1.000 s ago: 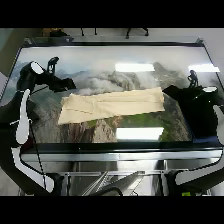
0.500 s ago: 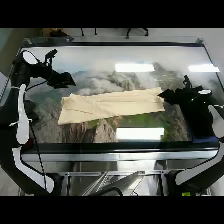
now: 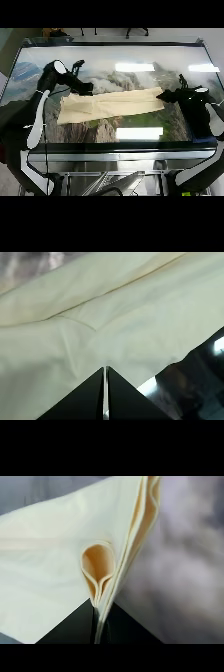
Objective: Fold the shirts.
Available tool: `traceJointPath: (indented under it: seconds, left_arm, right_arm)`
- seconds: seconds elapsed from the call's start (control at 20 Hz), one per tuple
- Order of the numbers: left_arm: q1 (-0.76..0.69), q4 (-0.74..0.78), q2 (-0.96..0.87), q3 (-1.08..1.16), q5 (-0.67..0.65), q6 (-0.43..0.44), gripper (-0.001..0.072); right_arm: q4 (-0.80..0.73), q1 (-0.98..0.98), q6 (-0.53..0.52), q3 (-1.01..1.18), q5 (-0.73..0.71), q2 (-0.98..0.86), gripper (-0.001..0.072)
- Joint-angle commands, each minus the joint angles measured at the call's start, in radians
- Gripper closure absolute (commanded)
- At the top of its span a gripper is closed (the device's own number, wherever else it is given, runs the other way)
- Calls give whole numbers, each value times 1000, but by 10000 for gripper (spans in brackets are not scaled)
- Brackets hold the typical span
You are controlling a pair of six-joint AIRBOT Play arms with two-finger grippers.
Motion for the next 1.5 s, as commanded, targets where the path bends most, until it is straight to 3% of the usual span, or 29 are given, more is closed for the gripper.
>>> traceJointPath:
  seconds: [0.0, 0.25, 0.35, 0.7, 0.95, 1.2, 1.45]
  left_arm:
    - [-107, 0, 0, -90, 158, -2, 692]
    - [-278, -1, -5, -202, 438, -24, 692]
    - [-347, -1, -55, -171, 462, -34, 692]
    - [-488, 0, -303, 142, 340, -92, 692]
    - [-452, 0, -316, 336, 93, -110, 693]
    - [-239, -40, 70, 249, -33, -36, 693]
    - [98, -229, 586, 122, -48, 28, 694]
  right_arm:
    - [18, -5, 26, 75, 126, 73, 690]
    - [18, -20, 72, 111, 264, 271, 691]
    - [19, -20, 92, 111, 310, 354, 690]
    - [18, -20, 112, 111, 323, 476, 691]
    - [24, -18, 133, 111, 323, 472, 690]
    - [137, 55, 144, 110, 298, 456, 691]
    - [164, 385, 143, 110, 71, 420, 690]
